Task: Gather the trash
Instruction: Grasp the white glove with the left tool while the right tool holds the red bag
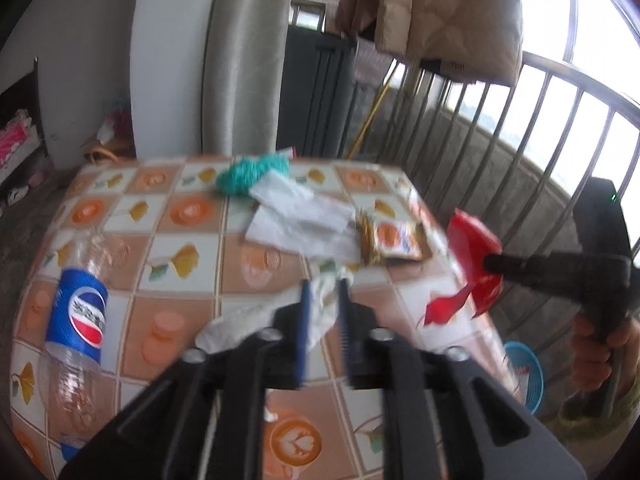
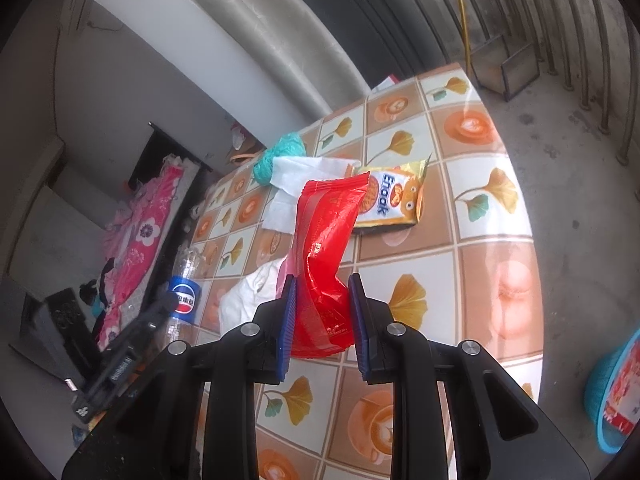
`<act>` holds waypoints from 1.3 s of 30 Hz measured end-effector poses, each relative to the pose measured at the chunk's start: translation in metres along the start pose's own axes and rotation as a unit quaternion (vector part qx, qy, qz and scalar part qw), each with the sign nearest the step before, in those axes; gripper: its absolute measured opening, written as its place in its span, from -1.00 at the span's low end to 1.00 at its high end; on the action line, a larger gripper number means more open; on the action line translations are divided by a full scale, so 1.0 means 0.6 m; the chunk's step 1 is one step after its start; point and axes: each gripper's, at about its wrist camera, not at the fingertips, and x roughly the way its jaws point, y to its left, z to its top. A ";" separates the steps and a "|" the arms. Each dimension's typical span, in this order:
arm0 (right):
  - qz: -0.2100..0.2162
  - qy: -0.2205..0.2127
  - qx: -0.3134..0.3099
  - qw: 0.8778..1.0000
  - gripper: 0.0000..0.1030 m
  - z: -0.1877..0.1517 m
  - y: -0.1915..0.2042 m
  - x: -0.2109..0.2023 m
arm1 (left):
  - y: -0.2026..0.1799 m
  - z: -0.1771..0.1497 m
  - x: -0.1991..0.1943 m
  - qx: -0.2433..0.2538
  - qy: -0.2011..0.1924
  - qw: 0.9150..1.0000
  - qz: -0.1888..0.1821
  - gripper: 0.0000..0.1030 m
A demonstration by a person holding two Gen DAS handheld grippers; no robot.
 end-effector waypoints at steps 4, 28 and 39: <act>0.010 0.030 0.005 0.999 -0.52 -0.010 -0.002 0.029 | 0.027 -0.028 0.039 -0.023 0.035 0.999 0.000 -0.20; 0.007 0.050 0.028 0.998 -0.52 -0.016 -0.022 0.080 | -0.002 -0.044 0.103 0.061 0.072 0.992 0.081 -0.92; 0.014 0.022 0.009 1.000 -0.53 -0.012 -0.006 0.035 | -0.044 -0.023 0.044 0.081 0.027 0.993 0.088 -0.94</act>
